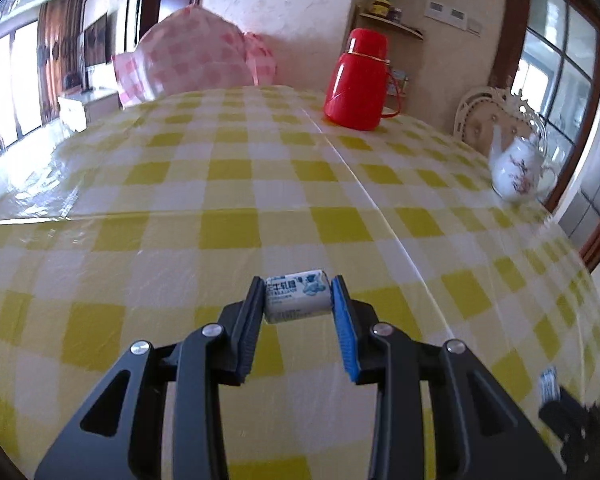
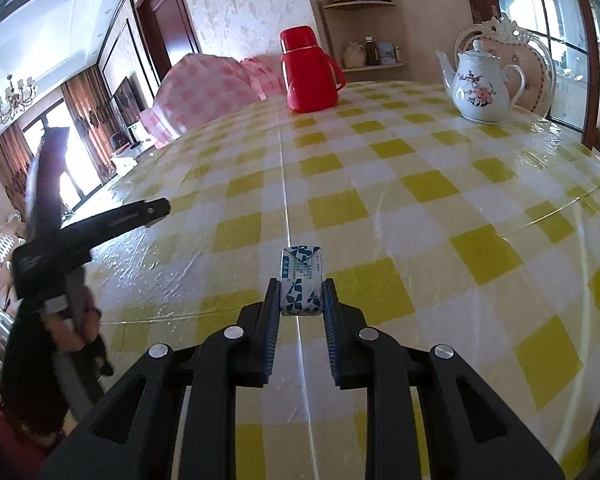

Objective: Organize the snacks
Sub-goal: 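Carry both small packets over the purple-rimmed box and open both tools to drop them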

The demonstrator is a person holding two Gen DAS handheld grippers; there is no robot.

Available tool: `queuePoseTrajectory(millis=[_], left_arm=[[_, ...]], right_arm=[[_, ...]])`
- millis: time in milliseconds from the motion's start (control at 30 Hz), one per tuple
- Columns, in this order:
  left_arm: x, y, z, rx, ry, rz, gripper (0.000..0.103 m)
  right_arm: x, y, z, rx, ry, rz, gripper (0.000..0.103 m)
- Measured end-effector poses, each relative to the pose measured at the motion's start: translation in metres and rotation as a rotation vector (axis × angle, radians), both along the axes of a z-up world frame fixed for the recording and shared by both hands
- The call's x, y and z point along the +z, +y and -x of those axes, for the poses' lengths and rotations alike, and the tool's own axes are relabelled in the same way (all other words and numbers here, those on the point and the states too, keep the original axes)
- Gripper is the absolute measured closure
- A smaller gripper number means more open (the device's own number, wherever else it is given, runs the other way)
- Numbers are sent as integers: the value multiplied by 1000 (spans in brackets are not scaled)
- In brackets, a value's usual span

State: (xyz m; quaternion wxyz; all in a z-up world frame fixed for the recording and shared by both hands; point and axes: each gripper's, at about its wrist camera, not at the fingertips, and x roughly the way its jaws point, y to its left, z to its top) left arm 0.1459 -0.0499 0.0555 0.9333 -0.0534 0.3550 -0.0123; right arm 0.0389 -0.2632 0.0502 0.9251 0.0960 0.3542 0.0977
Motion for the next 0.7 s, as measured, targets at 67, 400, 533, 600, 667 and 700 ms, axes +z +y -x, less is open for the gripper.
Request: queuePoseTrajectory(millis=[67,400,533,600,667,700], left_arm=[[1,-2,13,-12,1,-27,69],[3,15,85,-69,39,-209,69],[8,32,115,-81,50,-221,69],[13,41,134,-85,53,-238,69],[17,49,149,-98,66,-247,69],[18,52,156,-103,71,-255,69]], right_arm=[[-1,2,0,5,0,10,82],[-3,23,5,70,-9,48,82],[-8,32,9,101,16,16,82],[-9,39,13,117,30,-1,82],[-6,49,22,141,30,-14,82],[-4,53,26,149,27,-19,82]])
